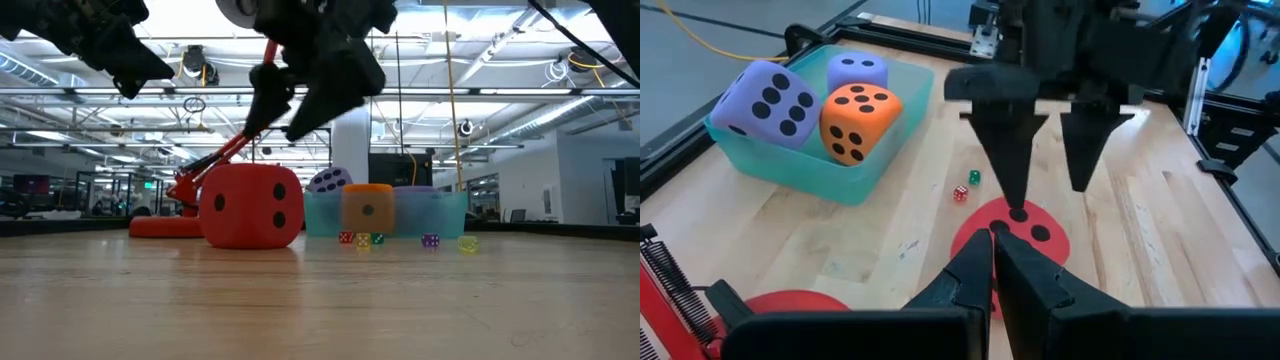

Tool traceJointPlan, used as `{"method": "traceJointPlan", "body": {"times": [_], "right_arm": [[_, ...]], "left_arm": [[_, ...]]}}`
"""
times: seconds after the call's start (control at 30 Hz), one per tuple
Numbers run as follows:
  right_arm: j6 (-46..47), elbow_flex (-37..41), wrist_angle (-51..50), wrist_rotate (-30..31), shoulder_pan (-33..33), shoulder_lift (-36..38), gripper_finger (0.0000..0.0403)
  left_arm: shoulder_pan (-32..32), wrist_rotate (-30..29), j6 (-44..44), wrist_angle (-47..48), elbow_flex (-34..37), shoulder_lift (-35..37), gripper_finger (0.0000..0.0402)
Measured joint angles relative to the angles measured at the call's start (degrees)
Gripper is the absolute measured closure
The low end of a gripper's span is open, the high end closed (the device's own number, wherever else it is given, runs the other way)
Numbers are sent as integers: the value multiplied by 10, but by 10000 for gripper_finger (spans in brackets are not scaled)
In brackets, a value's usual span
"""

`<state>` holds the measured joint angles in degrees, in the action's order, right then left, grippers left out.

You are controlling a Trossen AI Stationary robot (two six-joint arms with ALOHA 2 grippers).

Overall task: Pick & Place Dice
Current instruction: Put the big red dice into the green bin

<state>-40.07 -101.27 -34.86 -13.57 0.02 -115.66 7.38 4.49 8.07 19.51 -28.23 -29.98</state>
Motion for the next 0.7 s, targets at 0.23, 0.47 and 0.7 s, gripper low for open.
{"method": "traceJointPlan", "body": {"times": [0.23,0.47,0.7], "right_arm": [[-8,0,31,28,0,-25,3],[1,-2,43,14,-4,-30,3],[3,-2,70,-7,-14,-55,3]], "left_arm": [[0,0,2,3,0,0,378],[0,0,2,4,0,0,378],[0,0,7,4,0,0,378]]}}
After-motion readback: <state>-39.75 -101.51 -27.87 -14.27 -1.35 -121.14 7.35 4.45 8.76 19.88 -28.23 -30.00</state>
